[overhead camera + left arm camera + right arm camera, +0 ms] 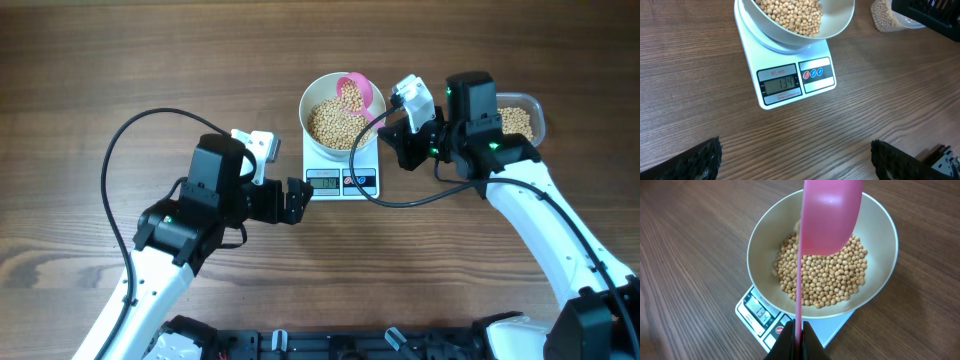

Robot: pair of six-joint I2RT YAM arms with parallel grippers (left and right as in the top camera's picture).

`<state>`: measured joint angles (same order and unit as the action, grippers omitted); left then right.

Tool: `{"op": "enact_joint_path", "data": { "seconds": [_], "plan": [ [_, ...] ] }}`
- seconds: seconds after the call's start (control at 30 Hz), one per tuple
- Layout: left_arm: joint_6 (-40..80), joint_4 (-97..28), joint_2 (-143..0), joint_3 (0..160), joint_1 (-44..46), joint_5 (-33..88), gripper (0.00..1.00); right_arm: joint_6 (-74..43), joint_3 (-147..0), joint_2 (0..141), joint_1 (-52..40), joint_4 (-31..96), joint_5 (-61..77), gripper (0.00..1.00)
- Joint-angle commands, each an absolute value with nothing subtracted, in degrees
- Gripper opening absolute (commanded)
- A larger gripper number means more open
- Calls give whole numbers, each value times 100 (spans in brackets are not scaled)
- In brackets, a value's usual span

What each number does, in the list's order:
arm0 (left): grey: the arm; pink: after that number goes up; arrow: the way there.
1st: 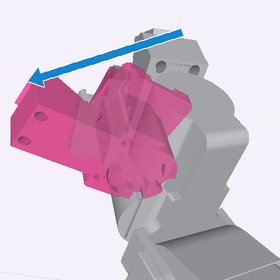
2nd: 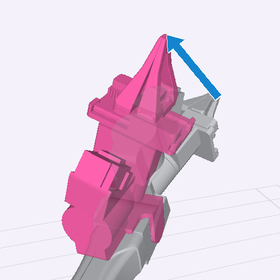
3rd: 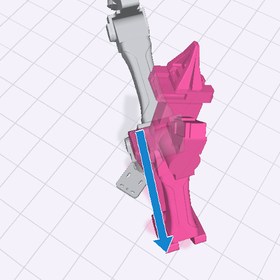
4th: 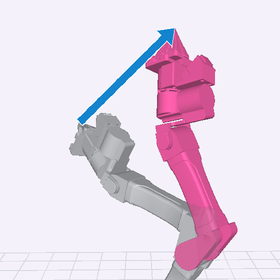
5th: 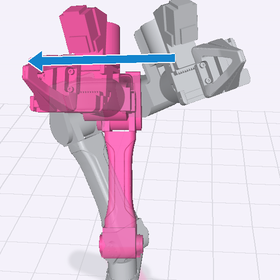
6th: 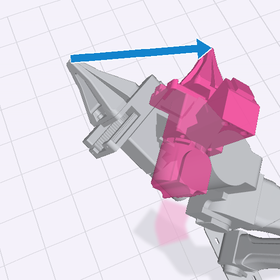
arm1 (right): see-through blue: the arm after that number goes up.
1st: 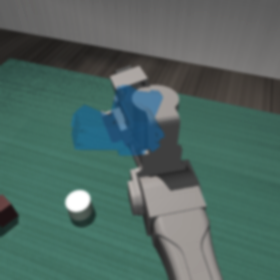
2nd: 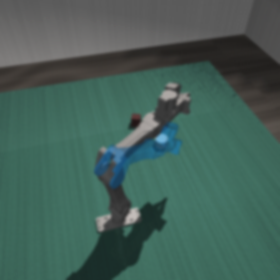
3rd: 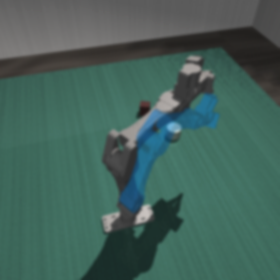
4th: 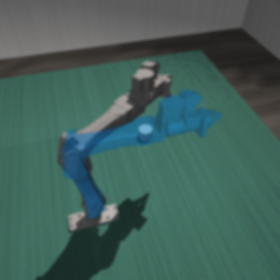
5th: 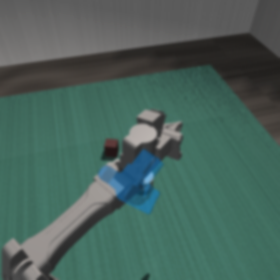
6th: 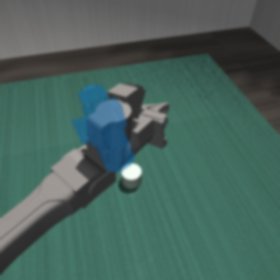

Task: Scoop item into bowl and weigh 150g on scale
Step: 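Carry the filled scoop over the white bowl and tip it, then hold the scoop above the bowl while the scale settles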

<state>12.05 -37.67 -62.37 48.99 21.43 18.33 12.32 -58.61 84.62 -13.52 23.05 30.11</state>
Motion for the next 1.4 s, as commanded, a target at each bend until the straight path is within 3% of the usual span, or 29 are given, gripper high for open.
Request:
{"op": "enact_joint_path", "data": {
  "seconds": [0.0, 0.4, 0.57, 0.93, 1.37],
  "plan": [
    [1111, -3750, -6237, 4877, 2165, 1857, 100, 1334, -5867, 8364, -1372, 2220, 2936, 4],
    [1111, -3752, -6237, 4877, 2165, 1855, 100, 1323, -5867, 8379, -1372, 2145, 2788, 4],
    [1111, -3750, -6237, 4877, 2165, 1855, 100, 506, -5948, 8377, -1372, 2150, 2847, 4],
    [1111, -3750, -6237, 4877, 2165, 1855, 100, -1, -5990, 8377, -1372, 2213, 2718, 4],
    [1111, -3750, -6237, 4877, 2165, 1857, 100, 1, -6082, 8379, -1656, 2333, 2231, 4]
  ]
}}
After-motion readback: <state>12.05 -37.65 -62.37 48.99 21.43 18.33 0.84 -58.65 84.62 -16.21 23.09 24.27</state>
